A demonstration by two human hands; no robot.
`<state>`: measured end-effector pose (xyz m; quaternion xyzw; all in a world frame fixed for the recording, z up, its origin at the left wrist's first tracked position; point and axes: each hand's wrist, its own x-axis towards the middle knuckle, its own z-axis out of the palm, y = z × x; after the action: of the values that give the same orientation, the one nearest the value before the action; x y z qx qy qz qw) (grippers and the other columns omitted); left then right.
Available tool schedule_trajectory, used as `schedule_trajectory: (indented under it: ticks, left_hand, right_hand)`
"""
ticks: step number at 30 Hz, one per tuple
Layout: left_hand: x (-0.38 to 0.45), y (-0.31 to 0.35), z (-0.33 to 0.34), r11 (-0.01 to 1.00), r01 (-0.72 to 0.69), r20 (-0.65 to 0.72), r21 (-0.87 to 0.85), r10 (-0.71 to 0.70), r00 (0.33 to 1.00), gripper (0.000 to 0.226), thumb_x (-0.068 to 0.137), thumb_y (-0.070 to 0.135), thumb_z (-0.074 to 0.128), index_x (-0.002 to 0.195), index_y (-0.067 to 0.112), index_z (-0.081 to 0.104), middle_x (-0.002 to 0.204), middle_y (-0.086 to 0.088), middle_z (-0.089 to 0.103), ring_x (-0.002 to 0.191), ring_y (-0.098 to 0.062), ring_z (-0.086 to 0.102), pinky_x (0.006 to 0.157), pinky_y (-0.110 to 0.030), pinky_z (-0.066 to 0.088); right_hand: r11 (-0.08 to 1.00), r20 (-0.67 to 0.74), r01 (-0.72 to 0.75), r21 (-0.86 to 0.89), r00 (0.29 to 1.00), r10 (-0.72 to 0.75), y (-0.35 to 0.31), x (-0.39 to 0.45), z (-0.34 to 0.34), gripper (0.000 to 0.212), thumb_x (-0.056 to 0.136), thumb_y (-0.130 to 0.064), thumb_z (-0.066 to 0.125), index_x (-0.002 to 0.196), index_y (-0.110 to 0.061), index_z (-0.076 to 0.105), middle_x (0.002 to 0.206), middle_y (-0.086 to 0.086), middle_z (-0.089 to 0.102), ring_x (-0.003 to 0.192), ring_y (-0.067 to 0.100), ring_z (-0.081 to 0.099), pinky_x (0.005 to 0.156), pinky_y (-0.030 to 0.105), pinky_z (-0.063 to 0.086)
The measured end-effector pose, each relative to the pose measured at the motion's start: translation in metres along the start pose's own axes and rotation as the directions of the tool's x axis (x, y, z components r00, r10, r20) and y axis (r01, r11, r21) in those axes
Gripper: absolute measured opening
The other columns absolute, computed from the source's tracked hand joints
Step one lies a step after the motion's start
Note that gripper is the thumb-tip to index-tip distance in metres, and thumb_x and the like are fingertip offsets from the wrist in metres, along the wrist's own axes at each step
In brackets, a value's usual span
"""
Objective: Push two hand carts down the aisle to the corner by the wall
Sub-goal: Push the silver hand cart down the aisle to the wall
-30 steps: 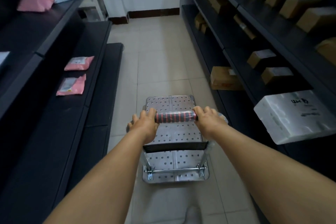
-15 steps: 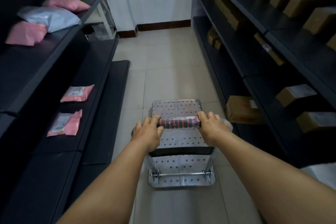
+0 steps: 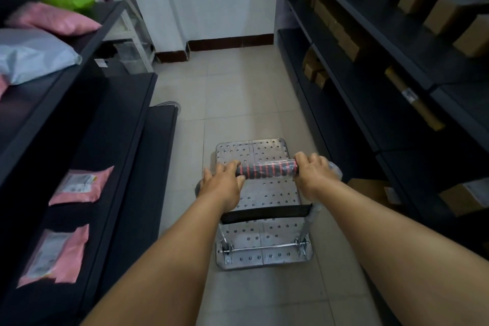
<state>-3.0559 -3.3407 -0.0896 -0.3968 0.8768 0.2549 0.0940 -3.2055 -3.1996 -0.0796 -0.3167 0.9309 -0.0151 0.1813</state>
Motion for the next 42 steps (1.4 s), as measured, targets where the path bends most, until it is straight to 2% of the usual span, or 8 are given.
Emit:
schedule_trajectory:
  ticks: [5, 11, 15, 19, 23, 30, 38, 42]
  left_hand:
    - [0.084, 0.002, -0.036, 1.0, -0.006, 0.006, 0.015, 0.006, 1.0, 0.046, 0.1, 0.041, 0.034, 0.144, 0.036, 0.023, 0.147, -0.006, 0.03, 0.141, -0.039, 0.016, 0.113, -0.056, 0.02]
    - [0.197, 0.002, -0.079, 0.998, -0.01, 0.006, 0.062, 0.01, 1.0, 0.044, 0.1, 0.042, 0.034, 0.142, 0.036, 0.025, 0.147, -0.007, 0.031, 0.136, -0.038, 0.022, 0.112, -0.053, 0.022]
    - [0.268, 0.002, -0.108, 0.998, -0.019, 0.019, 0.053, 0.018, 1.0, 0.045, 0.099, 0.042, 0.036, 0.142, 0.036, 0.025, 0.141, -0.008, 0.036, 0.135, -0.037, 0.026, 0.111, -0.053, 0.025]
    - [0.338, 0.01, -0.14, 0.997, -0.031, 0.015, 0.071, 0.03, 0.999, 0.047, 0.099, 0.041, 0.036, 0.144, 0.033, 0.025, 0.139, -0.01, 0.038, 0.131, -0.036, 0.029, 0.11, -0.052, 0.027]
    - [0.408, 0.021, -0.164, 0.997, -0.041, 0.001, 0.07, 0.041, 0.999, 0.047, 0.099, 0.041, 0.035, 0.144, 0.032, 0.024, 0.14, -0.012, 0.038, 0.132, -0.04, 0.028, 0.11, -0.053, 0.026]
    - [0.527, 0.036, -0.206, 0.994, -0.046, -0.009, 0.096, 0.047, 0.999, 0.045, 0.1, 0.041, 0.032, 0.143, 0.032, 0.024, 0.142, -0.013, 0.035, 0.132, -0.041, 0.025, 0.111, -0.054, 0.024]
    - [0.65, 0.06, -0.259, 0.994, -0.026, 0.04, 0.102, 0.022, 0.999, 0.041, 0.101, 0.041, 0.028, 0.14, 0.03, 0.022, 0.145, -0.016, 0.028, 0.14, -0.048, 0.006, 0.113, -0.057, 0.015]
    - [0.711, 0.065, -0.284, 0.995, -0.013, 0.048, 0.103, 0.008, 0.999, 0.04, 0.102, 0.04, 0.028, 0.14, 0.031, 0.022, 0.148, -0.017, 0.025, 0.141, -0.048, 0.003, 0.114, -0.057, 0.013]
  right_hand:
    - [1.0, 0.006, -0.006, 0.003, 1.0, 0.006, -0.024, 0.08, -0.026, 0.046, 0.091, -0.015, 0.053, 0.129, -0.026, 0.031, 0.135, 0.009, 0.037, 0.128, 0.03, 0.032, 0.104, 0.047, 0.034]
    - [0.999, 0.01, 0.036, 0.021, 0.999, -0.036, -0.05, 0.186, -0.057, 0.04, 0.091, -0.014, 0.055, 0.122, -0.025, 0.032, 0.132, 0.01, 0.039, 0.123, 0.029, 0.035, 0.102, 0.047, 0.037]
    - [0.997, 0.028, 0.08, -0.011, 0.996, -0.079, -0.066, 0.259, -0.08, 0.048, 0.09, -0.013, 0.053, 0.13, -0.025, 0.029, 0.136, 0.012, 0.038, 0.125, 0.031, 0.036, 0.103, 0.051, 0.038]
    - [0.993, 0.032, 0.107, -0.053, 0.994, -0.105, -0.079, 0.328, -0.108, 0.051, 0.09, -0.012, 0.054, 0.131, -0.026, 0.027, 0.135, 0.01, 0.039, 0.126, 0.029, 0.036, 0.102, 0.046, 0.038]
    - [0.99, 0.073, 0.112, -0.085, 0.992, -0.106, -0.089, 0.4, -0.134, 0.064, 0.083, -0.002, 0.056, 0.134, -0.025, 0.025, 0.138, 0.013, 0.036, 0.127, 0.031, 0.034, 0.101, 0.046, 0.04]
    - [0.991, 0.034, 0.09, -0.097, 0.996, -0.088, -0.114, 0.521, -0.17, 0.057, 0.083, -0.001, 0.054, 0.129, -0.022, 0.029, 0.136, 0.013, 0.037, 0.124, 0.031, 0.036, 0.096, 0.042, 0.039]
    - [0.993, -0.007, -0.001, -0.119, 1.0, 0.0, -0.141, 0.653, -0.206, 0.057, 0.08, -0.004, 0.055, 0.125, -0.027, 0.028, 0.136, 0.008, 0.036, 0.127, 0.028, 0.034, 0.106, 0.044, 0.033]
    - [0.993, -0.025, -0.026, -0.118, 0.999, 0.024, -0.158, 0.713, -0.223, 0.055, 0.081, -0.003, 0.053, 0.125, -0.025, 0.029, 0.138, 0.009, 0.035, 0.128, 0.028, 0.032, 0.106, 0.042, 0.031]
